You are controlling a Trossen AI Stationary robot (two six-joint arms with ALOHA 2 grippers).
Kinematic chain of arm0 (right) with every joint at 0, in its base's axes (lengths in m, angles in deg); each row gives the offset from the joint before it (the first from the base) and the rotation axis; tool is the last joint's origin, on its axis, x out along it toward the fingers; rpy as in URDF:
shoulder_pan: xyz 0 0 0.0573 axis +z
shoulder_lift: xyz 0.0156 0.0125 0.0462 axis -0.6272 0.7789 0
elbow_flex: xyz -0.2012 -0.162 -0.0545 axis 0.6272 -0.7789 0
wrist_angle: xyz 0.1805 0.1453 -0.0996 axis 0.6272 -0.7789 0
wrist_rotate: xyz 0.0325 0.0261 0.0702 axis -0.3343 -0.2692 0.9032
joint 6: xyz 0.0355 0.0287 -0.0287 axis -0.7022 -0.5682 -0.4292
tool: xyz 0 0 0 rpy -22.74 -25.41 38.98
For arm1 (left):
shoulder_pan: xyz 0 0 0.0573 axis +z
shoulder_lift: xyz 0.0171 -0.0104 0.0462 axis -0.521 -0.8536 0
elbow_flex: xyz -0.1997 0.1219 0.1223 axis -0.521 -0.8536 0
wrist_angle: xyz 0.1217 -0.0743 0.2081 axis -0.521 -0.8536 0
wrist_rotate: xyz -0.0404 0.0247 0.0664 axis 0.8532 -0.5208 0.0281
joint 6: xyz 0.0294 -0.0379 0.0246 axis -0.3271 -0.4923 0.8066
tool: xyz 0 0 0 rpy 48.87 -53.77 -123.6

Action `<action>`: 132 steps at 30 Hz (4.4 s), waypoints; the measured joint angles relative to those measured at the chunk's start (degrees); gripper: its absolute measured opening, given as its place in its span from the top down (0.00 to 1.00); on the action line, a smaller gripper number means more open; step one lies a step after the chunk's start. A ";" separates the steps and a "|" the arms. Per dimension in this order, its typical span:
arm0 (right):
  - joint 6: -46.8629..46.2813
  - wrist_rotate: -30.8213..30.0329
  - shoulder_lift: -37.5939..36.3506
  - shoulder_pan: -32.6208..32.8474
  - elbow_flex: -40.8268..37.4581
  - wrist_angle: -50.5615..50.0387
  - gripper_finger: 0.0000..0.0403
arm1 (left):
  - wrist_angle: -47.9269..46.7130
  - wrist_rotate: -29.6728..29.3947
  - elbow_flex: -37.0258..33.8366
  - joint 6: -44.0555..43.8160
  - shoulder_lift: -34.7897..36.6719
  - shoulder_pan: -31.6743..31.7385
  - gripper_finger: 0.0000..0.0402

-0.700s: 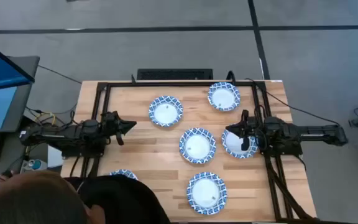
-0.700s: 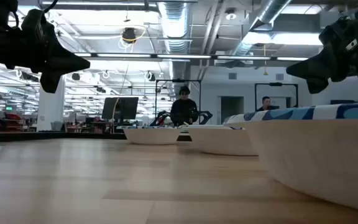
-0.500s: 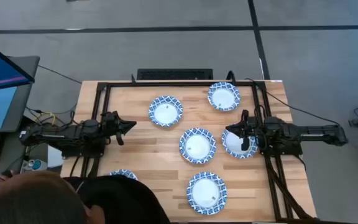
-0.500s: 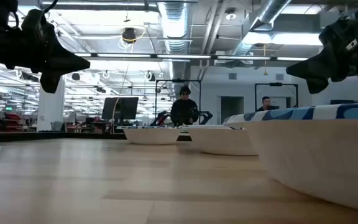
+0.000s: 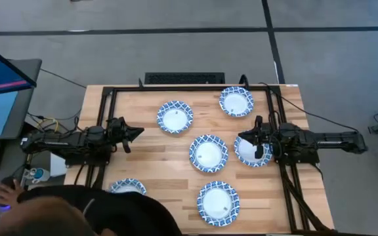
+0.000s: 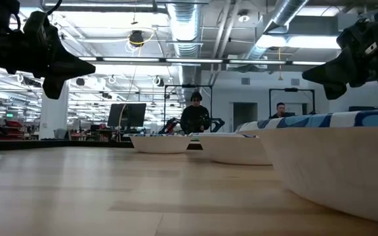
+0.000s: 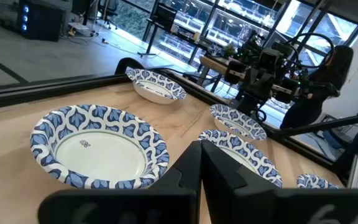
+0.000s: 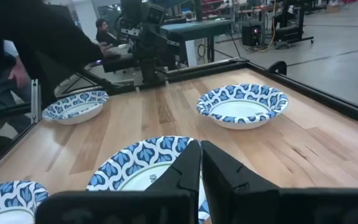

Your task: Nest bowls inside each other

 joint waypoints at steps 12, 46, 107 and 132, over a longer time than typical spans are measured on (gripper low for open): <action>0.00 0.00 0.00 0.00 0.00 0.00 0.91 | 0.00 0.00 0.01 0.00 0.01 0.00 1.00; 0.00 0.00 0.00 0.01 -0.01 0.00 0.91 | 0.39 -1.83 0.02 4.63 0.00 0.00 1.00; 0.48 -11.17 24.88 0.76 52.51 -49.11 0.91 | -27.33 -9.39 63.36 15.08 -55.47 5.17 1.00; -6.96 -23.17 39.24 -4.58 58.06 -52.90 0.91 | -1.16 26.94 64.46 16.22 -82.12 20.16 1.00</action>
